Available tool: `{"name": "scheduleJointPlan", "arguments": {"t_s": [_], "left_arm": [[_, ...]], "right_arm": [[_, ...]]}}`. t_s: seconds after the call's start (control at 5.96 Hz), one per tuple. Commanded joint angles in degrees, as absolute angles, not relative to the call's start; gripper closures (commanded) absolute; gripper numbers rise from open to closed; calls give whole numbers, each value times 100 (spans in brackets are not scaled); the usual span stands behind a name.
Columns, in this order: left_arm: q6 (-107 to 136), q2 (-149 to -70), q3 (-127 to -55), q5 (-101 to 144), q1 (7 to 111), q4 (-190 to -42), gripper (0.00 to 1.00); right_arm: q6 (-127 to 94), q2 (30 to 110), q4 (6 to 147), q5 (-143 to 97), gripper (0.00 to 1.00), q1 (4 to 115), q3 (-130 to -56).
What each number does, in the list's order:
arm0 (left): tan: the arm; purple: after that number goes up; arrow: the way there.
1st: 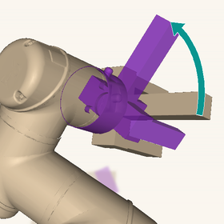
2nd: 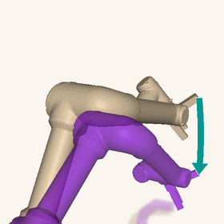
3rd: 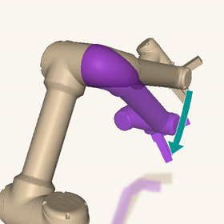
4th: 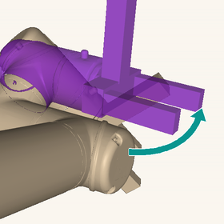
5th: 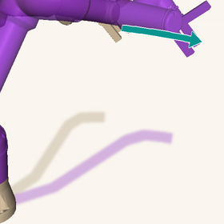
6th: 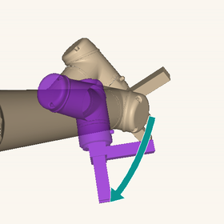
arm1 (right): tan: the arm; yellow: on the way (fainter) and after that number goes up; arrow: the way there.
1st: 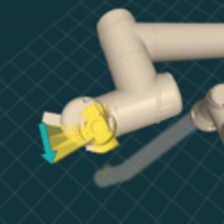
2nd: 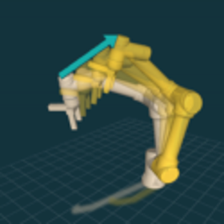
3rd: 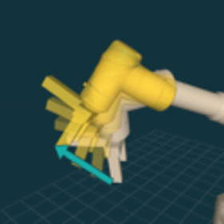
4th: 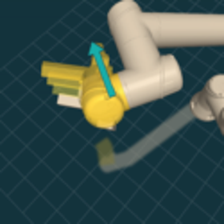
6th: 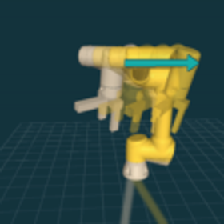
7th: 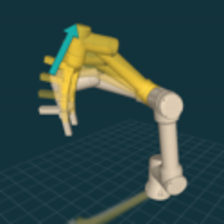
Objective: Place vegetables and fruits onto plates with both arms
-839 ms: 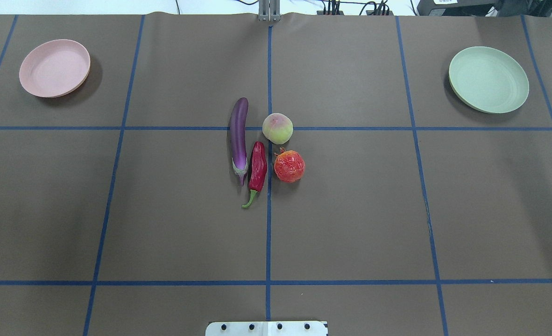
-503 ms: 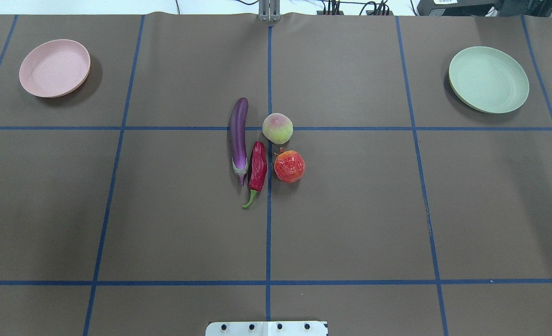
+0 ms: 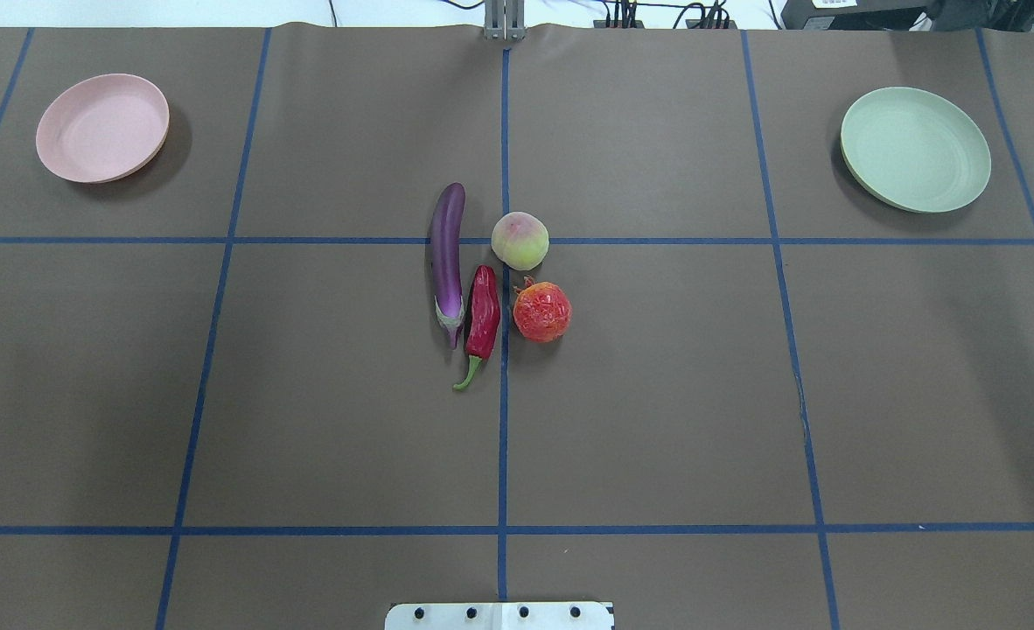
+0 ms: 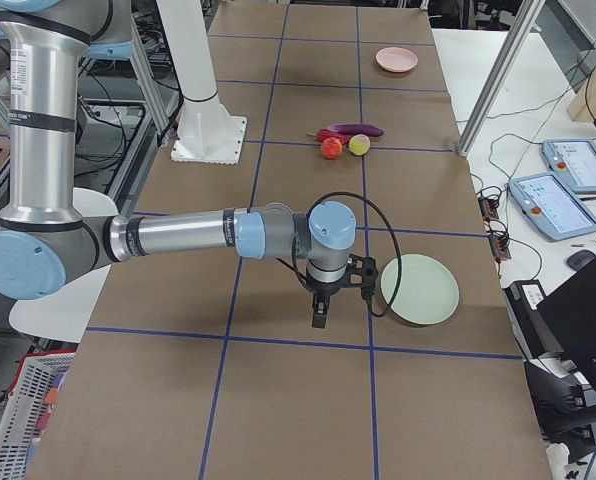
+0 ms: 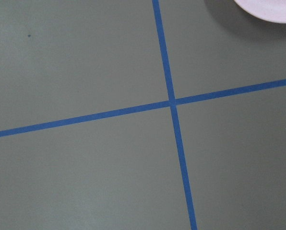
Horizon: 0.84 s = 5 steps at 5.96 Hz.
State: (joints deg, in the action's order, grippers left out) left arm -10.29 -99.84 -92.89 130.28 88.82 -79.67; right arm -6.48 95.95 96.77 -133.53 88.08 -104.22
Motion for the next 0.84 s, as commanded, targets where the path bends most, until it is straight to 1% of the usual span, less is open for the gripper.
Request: {"name": "scheduleJointPlan", "arguments": {"t_s": [0.0, 0.17, 0.34, 0.5, 0.67], "left_arm": [[-1002, -10178, -9920, 13087, 8650, -7778, 0], [-958, -10152, -10227, 13122, 8448, -7787, 0], [-906, -10221, -10352, 13061, 8142, -7770, 0], [-818, -10457, -10536, 13104, 7973, -7778, 0], [-295, -10624, -10608, 13252, 7832, -7804, 0]], "right_arm": [[-659, 9519, 9685, -13412, 0, 8807, -10424], [-659, 9492, 9686, -13430, 0, 8807, -10424], [-668, 9475, 9694, -13499, 0, 8807, -10450], [-677, 9475, 9694, -13517, 0, 8807, -10450], [-677, 9309, 9677, -13587, 0, 8720, -10581]]}}
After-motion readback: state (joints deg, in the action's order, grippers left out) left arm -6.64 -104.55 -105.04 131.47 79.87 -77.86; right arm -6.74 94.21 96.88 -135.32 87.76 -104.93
